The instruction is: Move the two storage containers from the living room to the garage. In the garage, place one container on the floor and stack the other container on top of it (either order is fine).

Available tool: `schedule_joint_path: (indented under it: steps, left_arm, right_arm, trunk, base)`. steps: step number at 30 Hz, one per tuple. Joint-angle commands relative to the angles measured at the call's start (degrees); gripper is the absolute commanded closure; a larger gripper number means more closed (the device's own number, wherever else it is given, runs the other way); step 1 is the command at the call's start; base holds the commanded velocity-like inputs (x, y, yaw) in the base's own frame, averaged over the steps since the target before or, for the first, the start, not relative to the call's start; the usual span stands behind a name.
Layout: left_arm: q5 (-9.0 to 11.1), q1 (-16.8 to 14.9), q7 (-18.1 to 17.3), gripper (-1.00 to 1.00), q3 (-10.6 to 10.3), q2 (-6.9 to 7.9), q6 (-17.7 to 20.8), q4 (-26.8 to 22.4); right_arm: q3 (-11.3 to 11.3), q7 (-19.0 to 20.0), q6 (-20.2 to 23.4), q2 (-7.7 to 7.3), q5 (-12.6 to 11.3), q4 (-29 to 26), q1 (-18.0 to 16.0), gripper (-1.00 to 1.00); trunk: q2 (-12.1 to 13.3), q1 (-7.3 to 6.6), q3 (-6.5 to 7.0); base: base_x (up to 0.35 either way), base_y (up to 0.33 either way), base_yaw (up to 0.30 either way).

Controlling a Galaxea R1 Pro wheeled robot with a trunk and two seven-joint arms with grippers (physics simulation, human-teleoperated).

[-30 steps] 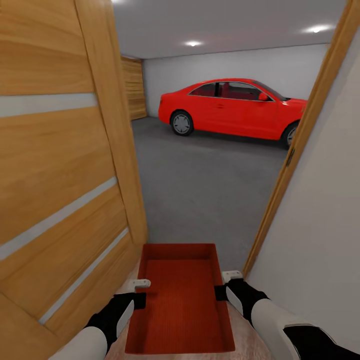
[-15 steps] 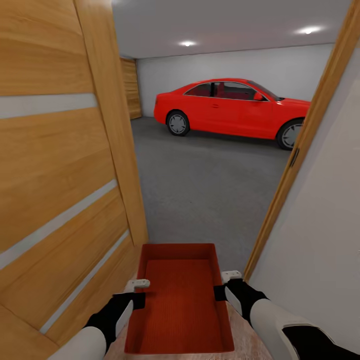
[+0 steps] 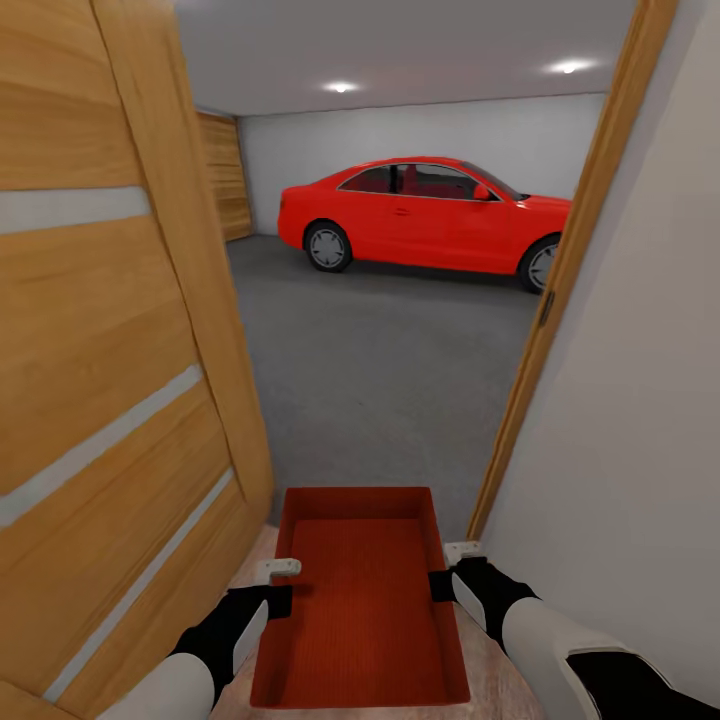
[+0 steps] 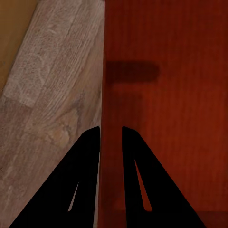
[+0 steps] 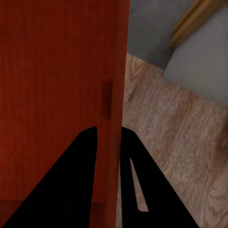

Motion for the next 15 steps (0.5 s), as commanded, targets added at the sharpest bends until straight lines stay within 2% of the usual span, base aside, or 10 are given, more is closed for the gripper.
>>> schedule_joint_path:
  steps: [1,7,15]
  left_arm:
    - [1.64,0.01,-0.42,1.0,-1.03,0.79,0.9,0.09]
    - [1.64,0.01,-0.42,1.0,-1.03,0.79,0.9,0.08]
    - [1.64,0.02,-0.42,1.0,-1.03,0.79,0.9,0.11]
  right_arm:
    - [3.33,0.1,0.28,0.01,-1.23,-0.26,-0.07,1.0]
    - [3.34,0.1,0.28,0.0,-1.23,-0.26,-0.05,1.0]
    - [3.34,0.1,0.28,0.0,-1.23,-0.28,-0.07,1.0]
  trunk:
    - [-0.03,-0.01,-0.05]
    - [-0.03,-0.01,-0.05]
    - [-0.03,-0.01,-0.05]
  base:
    - [0.0,0.215,-0.03]
    - [0.0,0.252,-0.011]
    - [0.0,0.099,-0.002]
